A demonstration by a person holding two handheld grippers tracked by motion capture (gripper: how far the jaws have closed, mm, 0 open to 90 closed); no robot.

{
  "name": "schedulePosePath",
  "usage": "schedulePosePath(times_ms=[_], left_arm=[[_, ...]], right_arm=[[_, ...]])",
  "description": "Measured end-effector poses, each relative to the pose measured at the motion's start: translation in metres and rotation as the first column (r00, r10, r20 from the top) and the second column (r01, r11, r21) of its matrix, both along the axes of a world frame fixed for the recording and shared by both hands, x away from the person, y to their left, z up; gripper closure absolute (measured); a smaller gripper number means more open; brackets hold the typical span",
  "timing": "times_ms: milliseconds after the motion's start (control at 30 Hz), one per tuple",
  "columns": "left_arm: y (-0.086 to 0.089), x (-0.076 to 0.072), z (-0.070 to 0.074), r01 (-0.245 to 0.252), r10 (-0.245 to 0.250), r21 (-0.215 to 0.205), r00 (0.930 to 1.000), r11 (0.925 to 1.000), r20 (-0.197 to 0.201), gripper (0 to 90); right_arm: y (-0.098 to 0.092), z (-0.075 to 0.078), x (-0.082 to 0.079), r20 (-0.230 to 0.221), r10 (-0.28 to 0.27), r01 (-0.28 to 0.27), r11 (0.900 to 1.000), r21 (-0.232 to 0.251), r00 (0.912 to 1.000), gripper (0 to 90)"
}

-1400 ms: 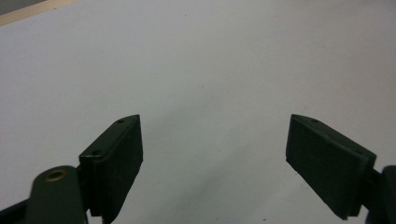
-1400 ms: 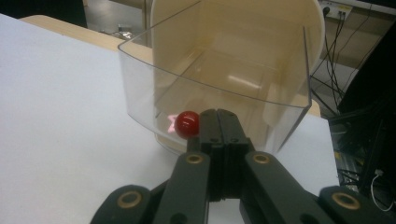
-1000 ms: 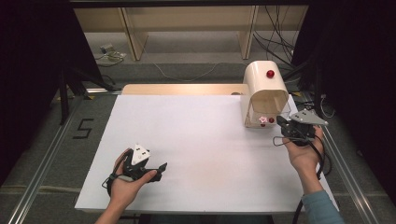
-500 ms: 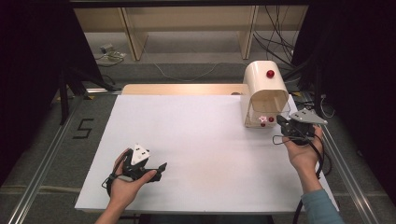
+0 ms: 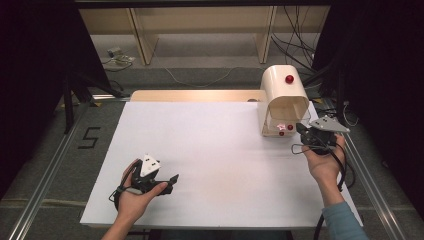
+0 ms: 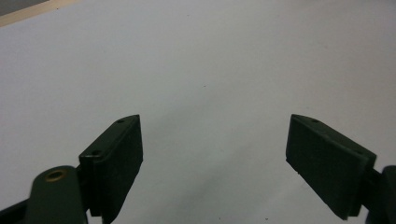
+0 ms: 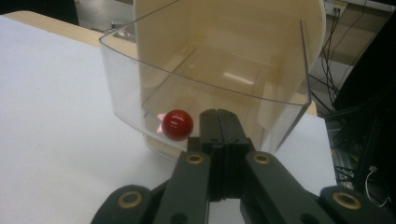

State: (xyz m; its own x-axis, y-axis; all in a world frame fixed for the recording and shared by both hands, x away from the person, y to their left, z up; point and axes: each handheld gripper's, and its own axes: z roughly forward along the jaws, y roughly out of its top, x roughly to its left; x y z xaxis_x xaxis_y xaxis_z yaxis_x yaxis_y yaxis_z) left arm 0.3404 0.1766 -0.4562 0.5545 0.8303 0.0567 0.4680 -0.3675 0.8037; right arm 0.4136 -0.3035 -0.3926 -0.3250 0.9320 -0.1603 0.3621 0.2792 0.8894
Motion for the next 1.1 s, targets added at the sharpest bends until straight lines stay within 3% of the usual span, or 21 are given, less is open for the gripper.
schedulePosePath(times_ms=[1100], left_arm=[[0.0004, -0.0001, 0.0, -0.001, 0.001, -0.001, 1.0, 1.0, 0.0, 18.9]], right_arm=[[0.0007, -0.001, 0.0035, 0.0, -0.015, 0.015, 1.0, 0.002, 0.9999, 90.0]])
